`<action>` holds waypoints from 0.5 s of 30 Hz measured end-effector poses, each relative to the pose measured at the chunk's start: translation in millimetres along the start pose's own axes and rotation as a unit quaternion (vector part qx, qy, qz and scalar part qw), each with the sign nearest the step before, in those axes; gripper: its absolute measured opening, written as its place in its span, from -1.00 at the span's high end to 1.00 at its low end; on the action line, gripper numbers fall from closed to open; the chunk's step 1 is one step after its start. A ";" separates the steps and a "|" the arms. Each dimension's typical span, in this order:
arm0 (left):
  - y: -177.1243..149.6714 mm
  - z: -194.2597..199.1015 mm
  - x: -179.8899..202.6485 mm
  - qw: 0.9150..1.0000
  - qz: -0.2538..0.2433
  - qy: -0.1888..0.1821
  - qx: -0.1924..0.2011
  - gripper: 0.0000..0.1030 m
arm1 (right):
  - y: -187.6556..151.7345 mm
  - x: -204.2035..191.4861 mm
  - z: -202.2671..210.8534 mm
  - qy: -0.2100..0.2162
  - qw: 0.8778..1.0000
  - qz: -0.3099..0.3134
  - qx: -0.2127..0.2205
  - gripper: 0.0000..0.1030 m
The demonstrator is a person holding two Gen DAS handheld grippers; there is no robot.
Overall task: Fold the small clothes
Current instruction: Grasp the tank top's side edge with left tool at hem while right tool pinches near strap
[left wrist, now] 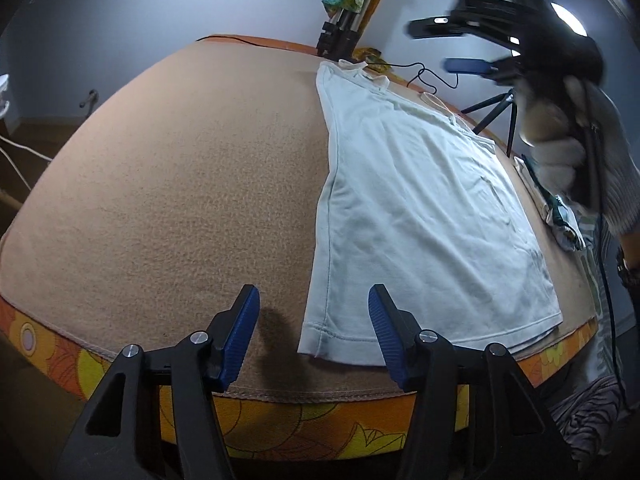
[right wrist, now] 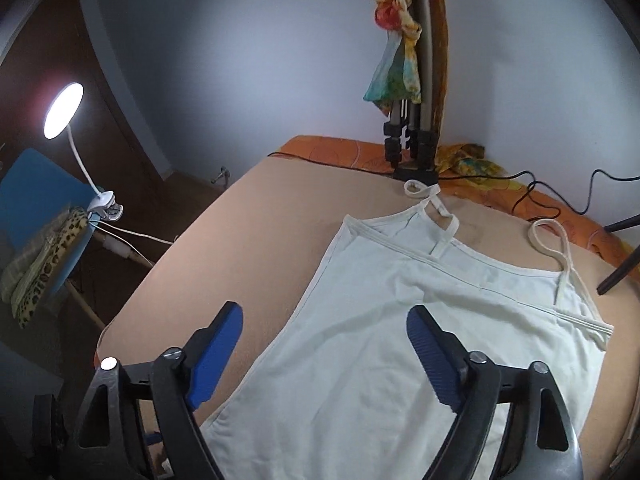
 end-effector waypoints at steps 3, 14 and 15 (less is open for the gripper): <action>-0.5 -3.2 0.0 1.000 0.004 -0.011 -0.005 0.03 | 13.4 -4.1 -35.7 0.002 0.999 -0.007 -0.035 -0.34; 0.8 -6.3 -6.0 0.999 0.025 -0.041 -0.005 0.25 | 37.1 -11.3 -123.3 0.001 0.995 -0.054 -0.089 -0.03; 0.8 -6.6 -6.2 0.999 0.023 -0.040 -0.005 0.29 | 38.3 -13.4 -128.3 -0.006 0.995 -0.049 -0.090 -0.03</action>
Point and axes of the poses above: each gripper's, at about its wrist camera, not at the fingertips, and z roughly against the way its jaws point, x to its right, y to its top, the point moved 6 cm from there along -z, roughly the way its jaws point, and after that the axes turned 13 degrees about -y, right-handed, at the moved point
